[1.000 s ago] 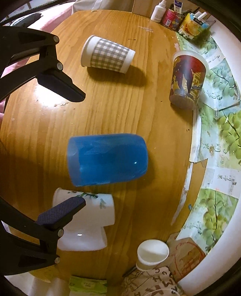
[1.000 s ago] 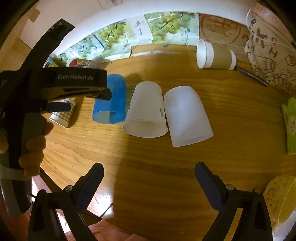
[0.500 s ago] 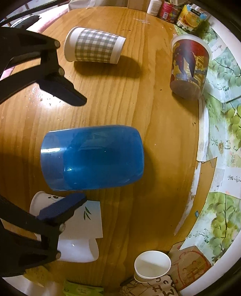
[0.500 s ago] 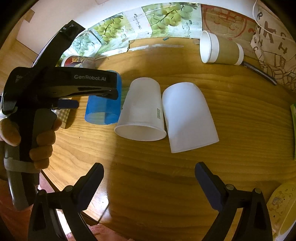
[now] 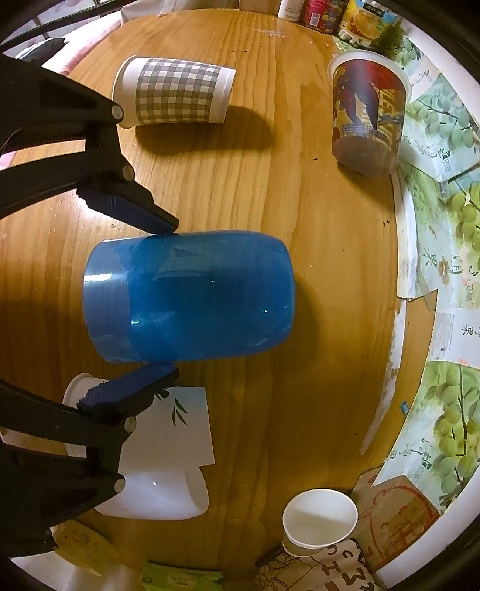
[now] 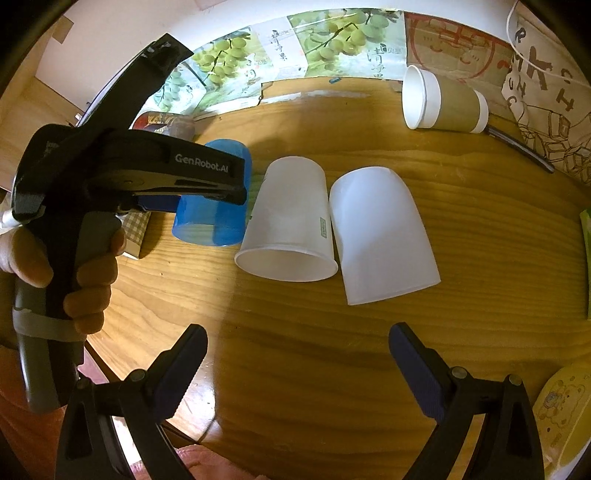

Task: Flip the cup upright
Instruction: 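Lift the blue cup with the left gripper and roll it toward the right gripper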

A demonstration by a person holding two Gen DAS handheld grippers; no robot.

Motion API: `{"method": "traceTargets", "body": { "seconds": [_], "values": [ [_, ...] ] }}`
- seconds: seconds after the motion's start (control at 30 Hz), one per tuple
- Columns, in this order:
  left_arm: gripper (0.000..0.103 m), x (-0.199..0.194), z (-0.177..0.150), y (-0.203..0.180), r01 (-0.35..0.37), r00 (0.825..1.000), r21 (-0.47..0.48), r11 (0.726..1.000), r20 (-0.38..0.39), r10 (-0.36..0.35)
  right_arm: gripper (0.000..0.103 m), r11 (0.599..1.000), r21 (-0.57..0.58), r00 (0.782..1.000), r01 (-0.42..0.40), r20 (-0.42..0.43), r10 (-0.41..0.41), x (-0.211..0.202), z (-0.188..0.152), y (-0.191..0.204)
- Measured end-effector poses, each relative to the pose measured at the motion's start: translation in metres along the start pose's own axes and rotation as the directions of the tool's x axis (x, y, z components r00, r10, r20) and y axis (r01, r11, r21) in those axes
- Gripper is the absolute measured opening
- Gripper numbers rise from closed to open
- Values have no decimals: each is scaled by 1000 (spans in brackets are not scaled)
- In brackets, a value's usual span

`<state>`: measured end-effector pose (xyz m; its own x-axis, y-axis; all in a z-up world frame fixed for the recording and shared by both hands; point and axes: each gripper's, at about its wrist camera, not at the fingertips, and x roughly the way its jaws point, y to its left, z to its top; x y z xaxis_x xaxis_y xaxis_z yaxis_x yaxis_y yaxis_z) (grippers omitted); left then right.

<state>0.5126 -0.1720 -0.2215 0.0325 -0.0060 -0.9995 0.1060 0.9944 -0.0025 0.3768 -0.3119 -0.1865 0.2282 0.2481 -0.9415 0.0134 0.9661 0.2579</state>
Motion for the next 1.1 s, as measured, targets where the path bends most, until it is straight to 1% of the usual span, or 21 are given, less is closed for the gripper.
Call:
{"method": "traceTargets", "body": {
  "seconds": [0.13,0.23,0.4,0.53,0.63,0.73,0.83,0.9,1.0,1.1],
  "values": [
    [75,3,-1,-2,8,1000,2,1000,-5,-8,99,1000,17,1000,-1,-6,1,-2,1,-1],
    [75,3,-1,-2,10,1000,11,1000,-9,-10,94,1000,18,1000,-6,-10,6,-2,2,0],
    [75,3,-2,0,17,1000,36,999,-12,-16,93,999,33,999,-22,-23,23,-5,2,0],
    [75,0,-6,4,24,1000,61,998,-2,-24,93,999,36,999,-33,-17,34,-7,0,2],
    [74,-7,-12,8,21,1000,94,995,20,-23,93,998,28,998,-54,-5,55,-8,-3,4],
    [74,-14,-17,12,23,999,121,992,36,-27,93,997,50,998,-67,14,66,-9,-7,3],
    [74,-22,-23,17,30,998,176,984,54,-40,93,994,82,997,-73,35,70,-13,-12,5],
    [74,-27,-28,19,26,997,214,976,67,-41,93,993,96,997,-61,56,56,-16,-15,9],
    [74,-37,-38,26,20,994,292,956,93,-49,93,993,115,996,-35,89,25,-21,-23,15],
    [74,-46,-46,35,2,992,371,929,119,-50,93,989,146,994,-14,112,-3,-24,-31,23]
  ]
}}
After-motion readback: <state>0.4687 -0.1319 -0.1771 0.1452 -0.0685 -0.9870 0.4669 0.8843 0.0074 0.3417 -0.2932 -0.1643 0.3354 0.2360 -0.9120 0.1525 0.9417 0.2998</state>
